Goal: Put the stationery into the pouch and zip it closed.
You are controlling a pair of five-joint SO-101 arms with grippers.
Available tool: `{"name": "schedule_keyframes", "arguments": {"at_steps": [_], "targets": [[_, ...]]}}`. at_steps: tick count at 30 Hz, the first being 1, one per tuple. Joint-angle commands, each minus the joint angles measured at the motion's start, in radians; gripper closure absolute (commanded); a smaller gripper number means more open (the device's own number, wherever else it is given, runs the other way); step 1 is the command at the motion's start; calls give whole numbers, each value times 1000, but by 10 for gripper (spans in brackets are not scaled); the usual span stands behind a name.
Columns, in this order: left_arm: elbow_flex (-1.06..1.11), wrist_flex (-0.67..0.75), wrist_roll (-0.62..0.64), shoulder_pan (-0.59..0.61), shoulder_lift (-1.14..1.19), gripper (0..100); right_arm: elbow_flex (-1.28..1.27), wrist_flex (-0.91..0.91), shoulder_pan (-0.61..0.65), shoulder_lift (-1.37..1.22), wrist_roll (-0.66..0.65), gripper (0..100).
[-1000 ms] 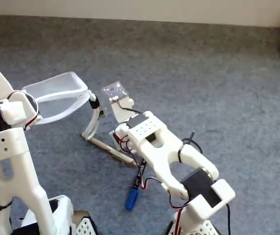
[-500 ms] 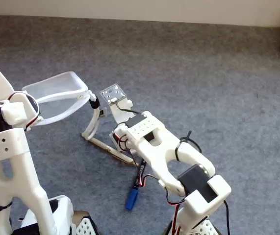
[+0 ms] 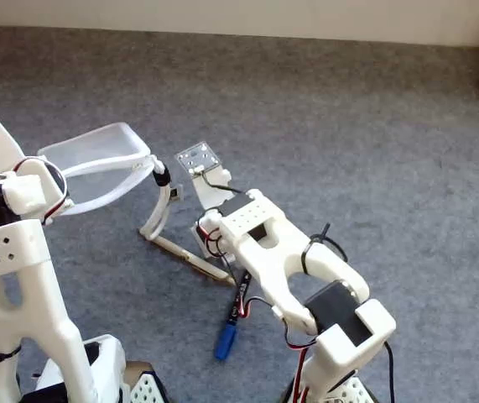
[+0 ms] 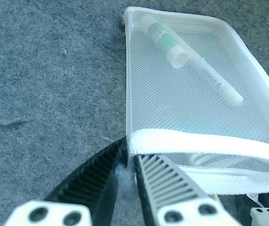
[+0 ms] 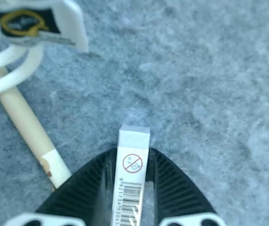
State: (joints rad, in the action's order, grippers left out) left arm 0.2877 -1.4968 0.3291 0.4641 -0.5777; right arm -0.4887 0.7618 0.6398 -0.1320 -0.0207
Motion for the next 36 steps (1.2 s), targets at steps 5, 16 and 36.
{"name": "schedule_keyframes", "arguments": {"at_steps": [5, 16, 36], "targets": [[-8, 20, 5, 16, -19, 993, 35, 7, 1, 18, -8, 979], [-7, 20, 5, 15, -19, 993, -64, 30, 2, 209, -8, 979], [5, -2, 5, -206, -21, 993, -222, 36, 1, 591, -8, 979]]}}
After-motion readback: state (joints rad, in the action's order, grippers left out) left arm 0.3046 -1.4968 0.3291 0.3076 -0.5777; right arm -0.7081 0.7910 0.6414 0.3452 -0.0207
